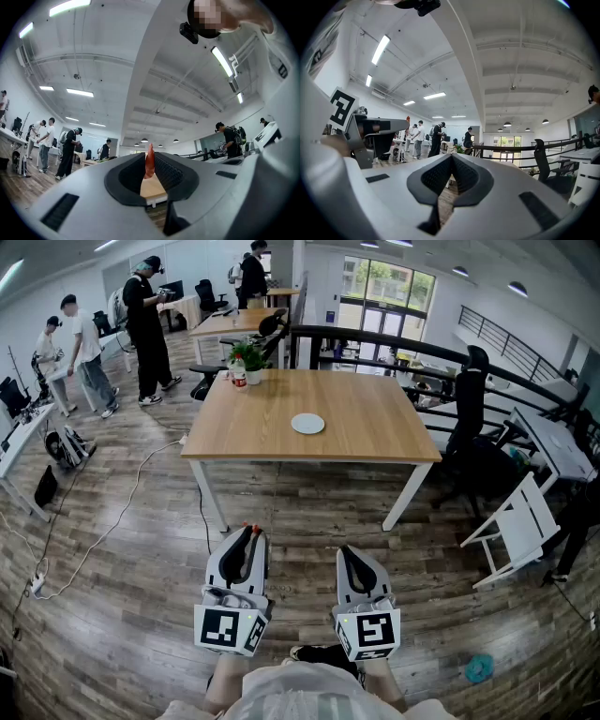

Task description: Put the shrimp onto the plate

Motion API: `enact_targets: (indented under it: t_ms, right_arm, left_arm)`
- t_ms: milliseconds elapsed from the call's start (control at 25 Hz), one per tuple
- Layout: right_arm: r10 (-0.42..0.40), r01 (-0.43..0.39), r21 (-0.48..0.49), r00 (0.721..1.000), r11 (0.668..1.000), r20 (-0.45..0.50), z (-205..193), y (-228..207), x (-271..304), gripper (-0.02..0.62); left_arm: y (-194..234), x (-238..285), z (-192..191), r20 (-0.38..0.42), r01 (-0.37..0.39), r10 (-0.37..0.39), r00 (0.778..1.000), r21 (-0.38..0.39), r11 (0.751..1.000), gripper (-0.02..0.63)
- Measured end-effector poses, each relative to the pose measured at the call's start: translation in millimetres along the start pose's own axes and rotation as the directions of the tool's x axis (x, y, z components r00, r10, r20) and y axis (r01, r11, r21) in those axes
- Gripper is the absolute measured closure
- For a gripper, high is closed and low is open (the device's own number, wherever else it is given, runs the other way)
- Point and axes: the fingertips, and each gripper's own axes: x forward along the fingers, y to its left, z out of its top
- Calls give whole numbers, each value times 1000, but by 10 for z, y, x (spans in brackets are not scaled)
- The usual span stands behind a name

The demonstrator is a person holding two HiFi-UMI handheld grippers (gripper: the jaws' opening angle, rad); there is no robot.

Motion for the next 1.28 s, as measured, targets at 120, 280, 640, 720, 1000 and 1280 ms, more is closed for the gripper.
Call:
enact_targets:
  t_ms: [120, 280, 640, 720, 1000, 1280]
  right_arm:
    - [-3, 3, -2, 1000, 1000, -1, -12, 36, -16, 575]
    - [6, -7, -23, 1000, 1000, -13, -48, 96, -9, 577]
    - [108, -107, -49, 994, 993, 16, -7, 385, 5, 575]
    - [120, -119, -33, 993, 992, 8, -35, 424, 17, 575]
    - [69, -69, -58, 998, 996, -12, -117, 259, 110, 575]
    - [-9, 8, -7, 998, 1000, -61, -256, -68, 263, 575]
  left_arm:
    - [18, -42, -32, -3, 4, -4, 1000, -4, 1000, 543]
    - [49, -79, -71, -4, 9, -9, 1000, -13, 1000, 543]
    - [153, -103, -98, 2, 20, -20, 1000, -38, 999, 543]
    - [157, -92, -154, -8, 29, -30, 1000, -50, 998, 543]
    - [221, 129, -211, 2, 55, -55, 998, -67, 996, 543]
    - [318, 424, -305, 6, 78, -78, 997, -67, 995, 543]
